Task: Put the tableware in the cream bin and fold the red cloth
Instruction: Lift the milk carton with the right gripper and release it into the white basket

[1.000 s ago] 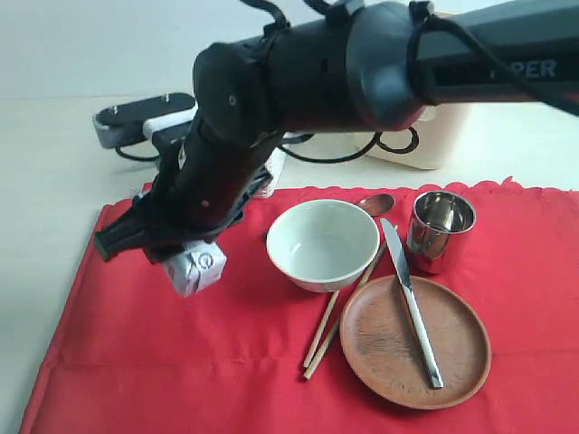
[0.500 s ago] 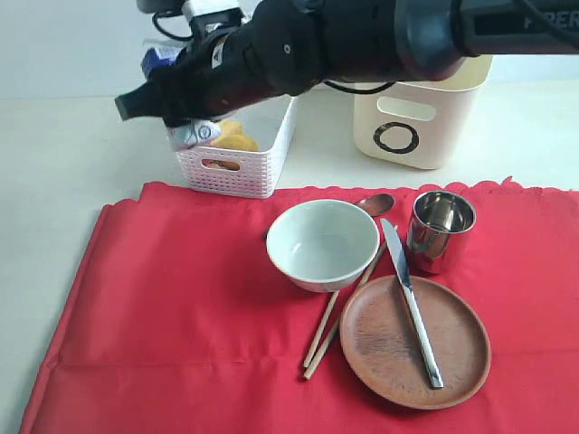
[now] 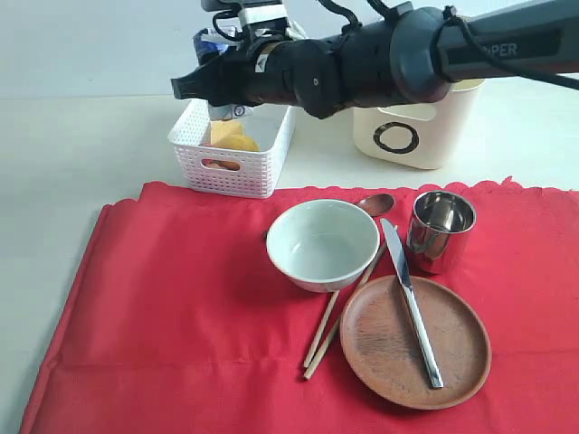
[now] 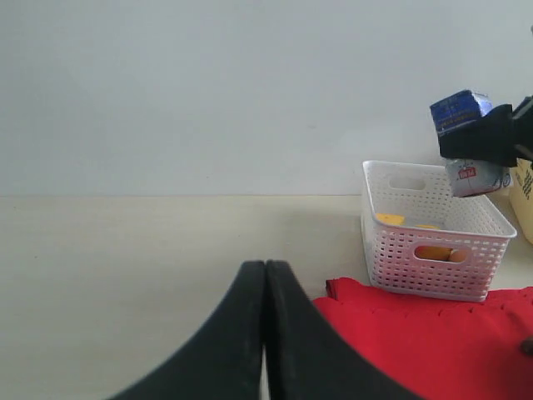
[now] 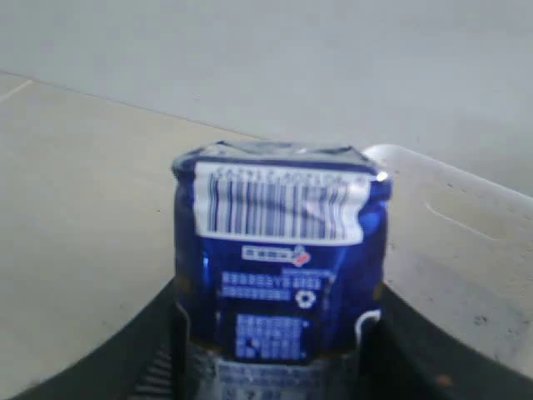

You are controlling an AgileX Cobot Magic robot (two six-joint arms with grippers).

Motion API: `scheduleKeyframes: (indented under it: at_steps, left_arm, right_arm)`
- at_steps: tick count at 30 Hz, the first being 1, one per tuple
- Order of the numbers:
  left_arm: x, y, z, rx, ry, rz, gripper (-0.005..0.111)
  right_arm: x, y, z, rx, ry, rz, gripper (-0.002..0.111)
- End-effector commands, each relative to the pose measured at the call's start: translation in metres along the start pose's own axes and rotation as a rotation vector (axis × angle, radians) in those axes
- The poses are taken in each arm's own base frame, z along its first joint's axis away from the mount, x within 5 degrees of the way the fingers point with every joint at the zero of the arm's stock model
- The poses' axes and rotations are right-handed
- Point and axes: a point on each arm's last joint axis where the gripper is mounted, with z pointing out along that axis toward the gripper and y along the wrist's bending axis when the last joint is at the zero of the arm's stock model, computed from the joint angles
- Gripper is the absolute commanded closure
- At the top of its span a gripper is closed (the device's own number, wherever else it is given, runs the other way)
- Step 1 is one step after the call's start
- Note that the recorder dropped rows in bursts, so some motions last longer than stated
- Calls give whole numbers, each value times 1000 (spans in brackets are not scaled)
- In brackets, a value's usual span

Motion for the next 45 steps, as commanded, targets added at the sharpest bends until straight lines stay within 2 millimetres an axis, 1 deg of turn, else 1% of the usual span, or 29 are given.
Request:
scheduleKeyframes:
  at_steps: [1,8,14,20,24,32,37,40,41,42,43,45]
  left_arm:
    - [0,0,0,8,-6,-3,106]
    - [0,0,0,8,-6,-6,106]
    - [0,0,0,8,-6,-6,106]
    - [0,0,0,8,-6,-3,106]
    - [0,0,0,8,-6,-6,106]
    - [0,0,0,8,-6,-6,106]
    - [0,0,0,8,-6,-3,106]
    - [0,0,0,8,-6,-3,106]
    - [0,0,0,8,-6,-6,106]
    - [0,0,0,8,-6,-6,106]
    - [0,0,0,8,-6,-6,106]
    - [0,0,0,8,-6,-6,106]
  right_arm:
    - [0,-12,6,20,-41,7,101]
    - [21,-16,19,30,5,11,80]
    - [22,-16,20,30,7,11,56]
    - [22,-16,20,30,7,11,40]
    - [22,-16,20,30,6,12,36]
    - [24,-16,19,31,43,13,36]
    - [9,-14,8,26,27,13,36]
    - [-6,-11,-5,20,29,-7,36]
    - [-15,-9,-14,17,33,-38,36]
    - [-19,-8,-18,17,48,-76,36]
    - [-26,-7,-27,20,65,-140,36]
    - [-36,-7,-42,34,103,-216,36]
